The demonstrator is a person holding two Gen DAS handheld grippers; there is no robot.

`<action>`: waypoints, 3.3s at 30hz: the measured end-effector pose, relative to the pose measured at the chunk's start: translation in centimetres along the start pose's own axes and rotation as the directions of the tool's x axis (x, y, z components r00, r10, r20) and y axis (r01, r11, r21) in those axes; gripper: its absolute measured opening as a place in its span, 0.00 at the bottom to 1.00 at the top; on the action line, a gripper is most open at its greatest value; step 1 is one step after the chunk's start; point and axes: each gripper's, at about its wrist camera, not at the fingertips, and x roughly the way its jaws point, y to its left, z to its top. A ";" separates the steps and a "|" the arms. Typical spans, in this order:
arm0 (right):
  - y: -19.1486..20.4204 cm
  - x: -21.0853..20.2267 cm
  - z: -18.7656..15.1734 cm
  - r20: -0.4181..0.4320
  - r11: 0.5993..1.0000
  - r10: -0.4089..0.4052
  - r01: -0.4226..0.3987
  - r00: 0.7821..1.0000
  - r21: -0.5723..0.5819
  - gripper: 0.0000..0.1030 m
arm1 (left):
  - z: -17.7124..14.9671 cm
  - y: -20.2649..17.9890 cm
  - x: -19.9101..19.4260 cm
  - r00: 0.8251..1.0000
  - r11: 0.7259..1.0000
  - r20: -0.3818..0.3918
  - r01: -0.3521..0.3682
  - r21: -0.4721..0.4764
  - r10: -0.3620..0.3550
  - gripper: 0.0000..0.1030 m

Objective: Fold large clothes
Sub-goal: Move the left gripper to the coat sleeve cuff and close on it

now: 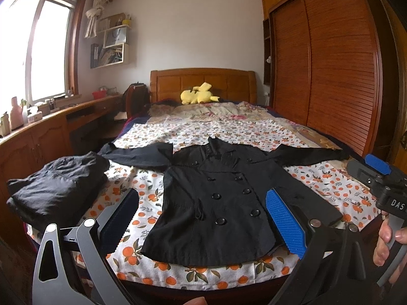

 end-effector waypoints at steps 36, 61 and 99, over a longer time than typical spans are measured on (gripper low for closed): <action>3.3 22.3 -1.6 -0.146 0.983 0.147 -0.162 0.978 -0.091 0.94 | -4.0 8.8 19.8 0.967 0.995 -0.234 -0.098 0.017 0.099 0.98; 5.1 34.4 -4.7 -0.287 0.962 0.194 -0.240 0.938 -0.133 0.94 | -2.3 16.5 31.9 0.929 0.984 -0.325 -0.175 0.030 0.175 0.98; 4.3 35.3 -6.1 -0.321 0.962 0.216 -0.257 0.922 -0.091 0.94 | 0.6 28.8 56.0 0.838 0.919 -0.536 -0.283 -0.275 0.098 0.69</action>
